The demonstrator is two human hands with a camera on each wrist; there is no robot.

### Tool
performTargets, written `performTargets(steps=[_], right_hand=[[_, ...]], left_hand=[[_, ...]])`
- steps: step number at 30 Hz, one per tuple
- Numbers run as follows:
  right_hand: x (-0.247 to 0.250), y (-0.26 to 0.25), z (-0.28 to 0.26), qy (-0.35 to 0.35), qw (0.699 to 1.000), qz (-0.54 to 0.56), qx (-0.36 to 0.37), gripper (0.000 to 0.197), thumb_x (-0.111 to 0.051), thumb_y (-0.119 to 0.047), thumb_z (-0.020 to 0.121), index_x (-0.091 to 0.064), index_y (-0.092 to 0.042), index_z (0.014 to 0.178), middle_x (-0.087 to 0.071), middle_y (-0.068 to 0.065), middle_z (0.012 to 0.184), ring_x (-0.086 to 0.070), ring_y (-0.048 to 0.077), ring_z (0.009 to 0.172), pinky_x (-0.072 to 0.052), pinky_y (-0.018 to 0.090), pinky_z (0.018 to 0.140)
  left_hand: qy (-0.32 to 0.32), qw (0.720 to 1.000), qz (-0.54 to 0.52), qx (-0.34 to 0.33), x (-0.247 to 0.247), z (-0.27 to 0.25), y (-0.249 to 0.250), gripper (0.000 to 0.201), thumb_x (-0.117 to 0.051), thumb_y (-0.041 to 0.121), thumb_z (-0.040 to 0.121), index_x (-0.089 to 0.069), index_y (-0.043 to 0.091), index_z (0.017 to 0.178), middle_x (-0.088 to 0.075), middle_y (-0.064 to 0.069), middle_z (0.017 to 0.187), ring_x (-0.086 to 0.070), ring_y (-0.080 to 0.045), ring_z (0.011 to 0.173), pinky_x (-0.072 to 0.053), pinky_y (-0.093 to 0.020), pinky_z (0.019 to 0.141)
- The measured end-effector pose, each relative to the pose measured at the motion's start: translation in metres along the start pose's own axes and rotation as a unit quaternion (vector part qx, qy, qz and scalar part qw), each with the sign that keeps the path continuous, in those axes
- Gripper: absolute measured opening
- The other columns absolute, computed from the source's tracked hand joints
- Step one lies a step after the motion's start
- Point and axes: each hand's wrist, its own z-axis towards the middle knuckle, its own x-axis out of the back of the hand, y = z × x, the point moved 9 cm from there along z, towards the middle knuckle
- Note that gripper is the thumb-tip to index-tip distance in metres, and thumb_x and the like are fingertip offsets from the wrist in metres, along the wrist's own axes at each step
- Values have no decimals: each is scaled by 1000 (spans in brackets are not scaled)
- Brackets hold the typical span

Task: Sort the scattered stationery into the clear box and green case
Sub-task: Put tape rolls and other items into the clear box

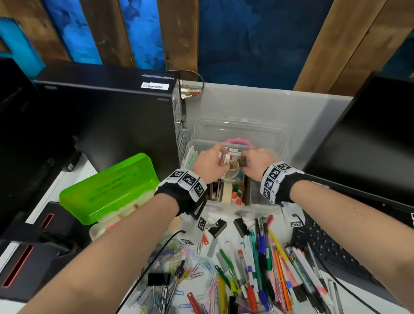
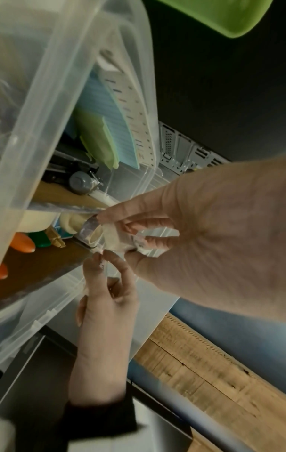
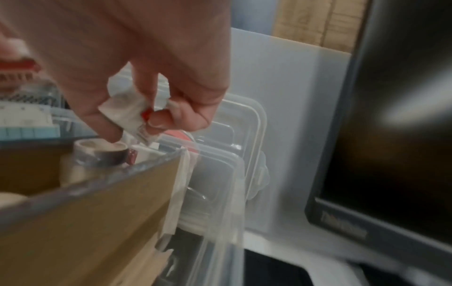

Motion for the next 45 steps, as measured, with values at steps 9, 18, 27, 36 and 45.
performTargets(steps=[9, 18, 27, 36, 45], right_hand=[[-13, 3, 15, -21, 997, -51, 58, 24, -61, -47, 81, -57, -23, 81, -54, -5, 92, -51, 14, 91, -54, 37, 73], [-25, -2, 19, -64, 986, -118, 97, 34, -51, -52, 83, -63, -20, 84, -58, -5, 90, -41, 15, 96, -24, 36, 78], [-35, 4, 18, -88, 988, -99, 73, 17, -60, -40, 82, -59, -26, 90, -53, -4, 99, -42, 17, 105, -32, 43, 91], [13, 26, 10, -20, 942, 332, -47, 24, -47, -27, 98, -61, -12, 111, -64, 3, 94, -63, 20, 82, -50, 33, 78], [14, 44, 13, 34, 902, 415, -113, 17, -64, -3, 85, -55, -15, 93, -64, 5, 73, -61, 13, 58, -51, 22, 54]], left_hand=[[-3, 1000, 13, -16, 1, 7, -4, 28, -61, 16, 90, -50, 14, 115, -64, -6, 83, -65, -20, 67, -52, -29, 62], [-10, 1000, 19, -17, 3, 10, -11, 28, -61, 18, 91, -50, 14, 117, -59, -2, 83, -61, -17, 67, -53, -31, 68], [-17, 999, 29, -14, -1, 12, -18, 29, -61, 20, 92, -49, 15, 117, -58, -2, 81, -59, -14, 63, -50, -28, 64], [6, 999, -42, 7, -13, 15, 4, 46, -72, 22, 83, -44, 14, 119, -65, -3, 90, -69, -24, 78, -59, -42, 76], [94, 989, 97, -54, -8, 17, 35, 20, -56, 25, 93, -50, 14, 109, -69, -3, 96, -63, -24, 90, -50, -37, 82]])
